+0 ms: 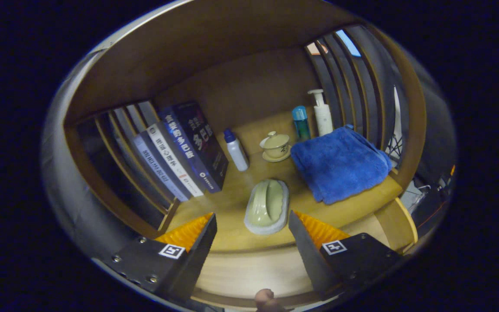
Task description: Pull open the drawer, take out the items inside it, and place them on the countertop above the cabinet.
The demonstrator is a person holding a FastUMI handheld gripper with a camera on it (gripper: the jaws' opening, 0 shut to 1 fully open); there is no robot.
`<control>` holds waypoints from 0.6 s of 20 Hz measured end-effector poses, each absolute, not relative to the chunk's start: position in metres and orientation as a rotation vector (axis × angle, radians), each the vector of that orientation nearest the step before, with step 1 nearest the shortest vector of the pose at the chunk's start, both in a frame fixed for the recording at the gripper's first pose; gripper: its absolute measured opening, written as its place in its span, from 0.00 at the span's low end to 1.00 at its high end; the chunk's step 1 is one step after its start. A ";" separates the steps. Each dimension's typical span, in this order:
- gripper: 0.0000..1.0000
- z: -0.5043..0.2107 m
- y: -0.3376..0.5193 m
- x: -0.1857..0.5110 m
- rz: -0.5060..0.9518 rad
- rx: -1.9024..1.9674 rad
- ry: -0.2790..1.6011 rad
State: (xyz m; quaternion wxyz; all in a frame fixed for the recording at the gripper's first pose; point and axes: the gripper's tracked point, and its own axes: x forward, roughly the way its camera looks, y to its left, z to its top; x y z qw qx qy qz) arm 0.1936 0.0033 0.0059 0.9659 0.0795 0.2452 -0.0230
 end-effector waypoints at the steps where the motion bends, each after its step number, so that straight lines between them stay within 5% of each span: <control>1: 0.99 0.008 0.009 0.180 -0.027 0.128 0.486; 12: 0.99 -0.029 0.019 0.015 0.037 -0.095 0.333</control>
